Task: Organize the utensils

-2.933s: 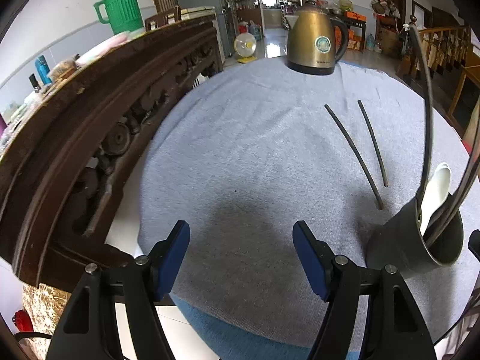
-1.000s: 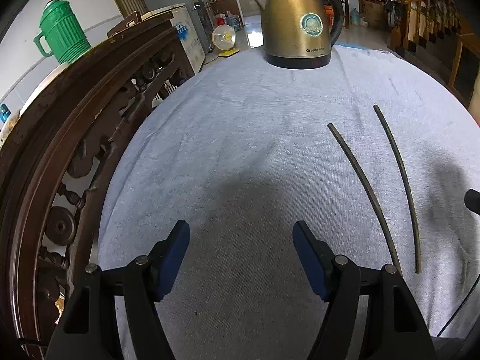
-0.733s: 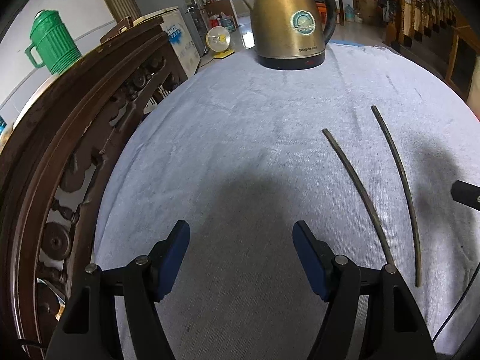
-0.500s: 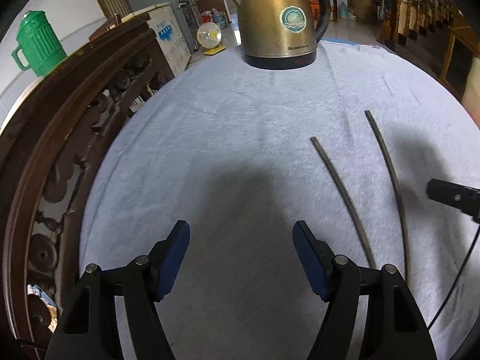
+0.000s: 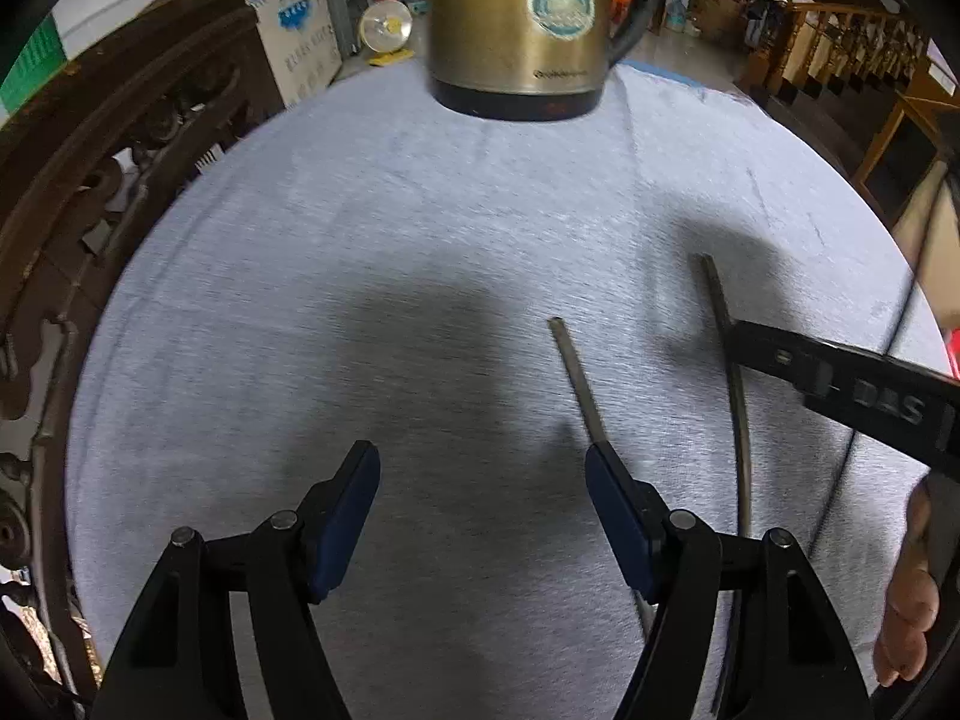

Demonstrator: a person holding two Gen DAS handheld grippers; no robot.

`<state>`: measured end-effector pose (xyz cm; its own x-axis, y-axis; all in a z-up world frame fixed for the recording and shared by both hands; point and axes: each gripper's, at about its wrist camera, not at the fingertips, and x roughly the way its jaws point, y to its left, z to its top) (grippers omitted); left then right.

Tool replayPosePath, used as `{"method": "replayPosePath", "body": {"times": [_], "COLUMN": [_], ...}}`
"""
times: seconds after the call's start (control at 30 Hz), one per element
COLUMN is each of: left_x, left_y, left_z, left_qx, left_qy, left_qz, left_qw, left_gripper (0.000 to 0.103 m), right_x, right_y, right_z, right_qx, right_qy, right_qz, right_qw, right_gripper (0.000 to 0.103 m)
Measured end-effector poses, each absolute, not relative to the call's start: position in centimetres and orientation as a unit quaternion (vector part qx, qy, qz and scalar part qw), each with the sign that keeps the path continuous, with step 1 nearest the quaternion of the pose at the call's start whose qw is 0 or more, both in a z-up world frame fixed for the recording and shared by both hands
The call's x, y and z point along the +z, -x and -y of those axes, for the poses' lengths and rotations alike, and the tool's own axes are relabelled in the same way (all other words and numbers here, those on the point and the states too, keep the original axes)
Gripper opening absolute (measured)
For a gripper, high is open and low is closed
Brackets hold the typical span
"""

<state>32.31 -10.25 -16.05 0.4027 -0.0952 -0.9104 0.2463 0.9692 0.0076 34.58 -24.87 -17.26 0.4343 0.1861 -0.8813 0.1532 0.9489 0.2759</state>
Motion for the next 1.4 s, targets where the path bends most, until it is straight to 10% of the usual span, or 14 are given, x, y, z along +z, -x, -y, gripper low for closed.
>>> {"method": "replayPosePath", "body": {"times": [0.17,0.33,0.6,1.23,1.4], "left_x": [-16.8,-16.8,-16.8,-16.1,-15.7], "left_y": [-32.1,-31.7,-31.0,-29.5,-31.9], "left_z": [10.9,11.9,12.0,10.6,11.1], "left_qx": [-0.120,-0.144,-0.148,-0.149,-0.153], "left_qy": [-0.063,-0.070,-0.108,-0.107,-0.067], "left_qz": [-0.545,-0.534,-0.525,-0.530,-0.538], "left_qw": [0.827,0.830,0.831,0.828,0.826], "left_gripper": [0.062,0.043,0.024,0.025,0.048], "right_x": [-17.5,-17.6,-17.4,-17.0,-16.9], "right_y": [-35.2,-34.4,-31.1,-22.9,-22.9], "right_z": [23.8,23.1,25.2,28.8,29.8], "right_qx": [-0.011,-0.006,-0.016,-0.006,0.002], "right_qy": [-0.116,-0.076,-0.051,-0.051,-0.076], "right_qz": [-0.537,-0.538,-0.537,-0.543,-0.547], "right_qw": [0.835,0.840,0.842,0.838,0.834], "right_gripper": [0.042,0.013,0.011,0.011,0.014]}}
